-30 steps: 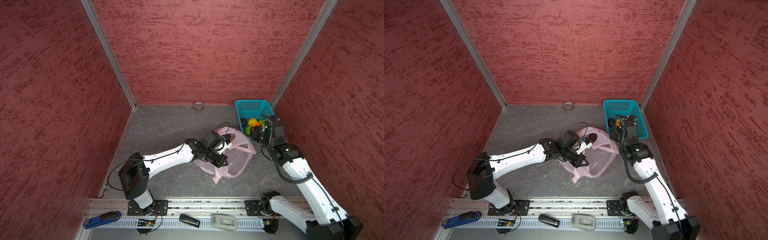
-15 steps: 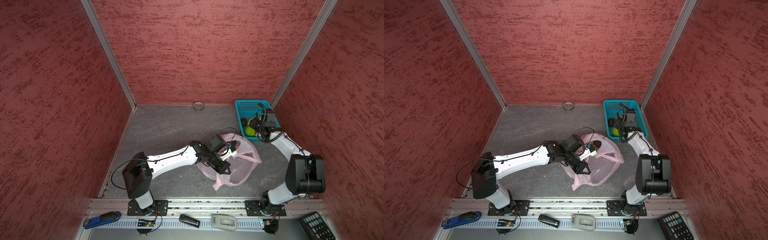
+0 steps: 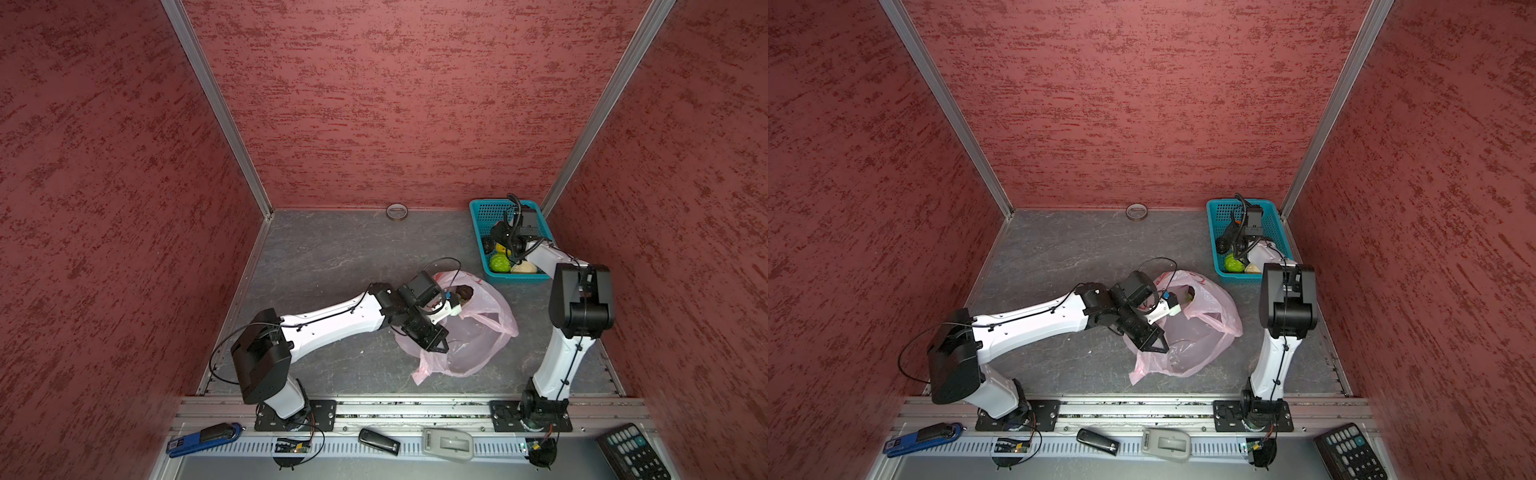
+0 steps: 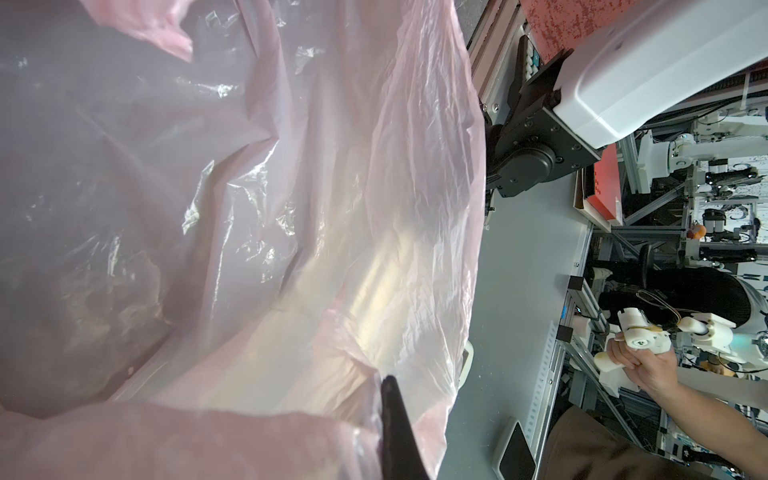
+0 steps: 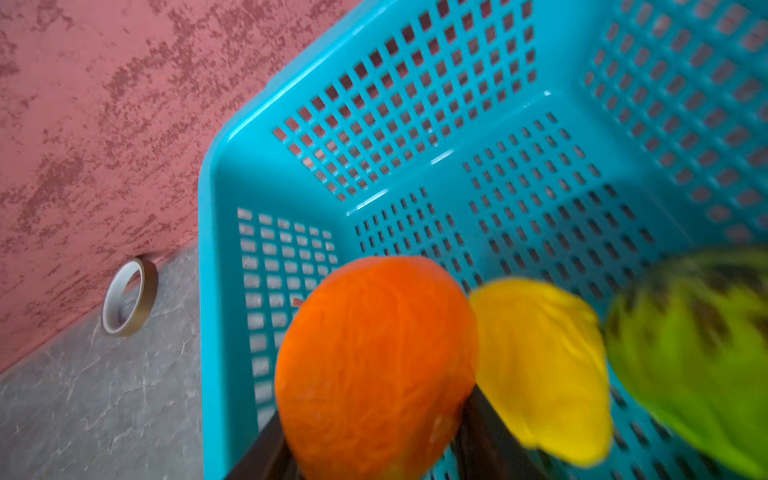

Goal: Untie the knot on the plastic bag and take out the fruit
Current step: 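Carry the orange to the basket with right gripper while left drags bag, then open the right gripper to drop the orange into the teal basket, then move the right gripper back from the basket into the pink bag opening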

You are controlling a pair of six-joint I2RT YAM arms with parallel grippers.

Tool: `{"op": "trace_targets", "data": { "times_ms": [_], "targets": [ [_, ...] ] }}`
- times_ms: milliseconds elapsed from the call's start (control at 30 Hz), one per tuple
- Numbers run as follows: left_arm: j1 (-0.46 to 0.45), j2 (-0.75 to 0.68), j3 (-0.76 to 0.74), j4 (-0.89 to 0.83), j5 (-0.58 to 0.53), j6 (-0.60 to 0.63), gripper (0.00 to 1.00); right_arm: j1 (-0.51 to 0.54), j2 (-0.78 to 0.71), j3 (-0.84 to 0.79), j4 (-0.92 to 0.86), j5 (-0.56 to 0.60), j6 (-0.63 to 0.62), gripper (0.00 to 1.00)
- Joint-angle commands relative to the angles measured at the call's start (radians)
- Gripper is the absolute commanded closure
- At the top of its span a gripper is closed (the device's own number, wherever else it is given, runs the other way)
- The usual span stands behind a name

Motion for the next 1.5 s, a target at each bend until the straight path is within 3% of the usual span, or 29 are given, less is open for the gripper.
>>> {"op": "trace_targets", "data": {
  "times_ms": [0, 133, 333, 767, 1100, 1467],
  "targets": [
    [0.005, -0.028, -0.012, -0.021, 0.004, 0.023, 1.0, -0.008, 0.044, 0.09, -0.059, -0.02, -0.031, 0.3],
    [0.008, -0.049, -0.023, -0.029, -0.031, 0.007, 1.0, -0.009, 0.033, 0.115, -0.111, -0.015, -0.048, 0.14],
    [0.016, -0.103, -0.05, -0.021, -0.099, -0.045, 1.0, -0.006, -0.092, 0.059, -0.187, -0.082, -0.069, 0.11],
    [0.022, -0.138, -0.078, -0.013, -0.141, -0.062, 1.0, 0.091, -0.717, -0.243, -0.529, -0.301, -0.09, 0.1],
    [0.045, -0.158, -0.086, -0.002, -0.149, -0.047, 1.0, 0.418, -0.995, -0.296, -0.695, -0.29, 0.119, 0.1],
    [0.074, -0.188, -0.117, -0.024, -0.146, -0.031, 1.0, 0.707, -1.11, -0.4, -0.671, -0.155, 0.34, 0.12]
  ]
}}
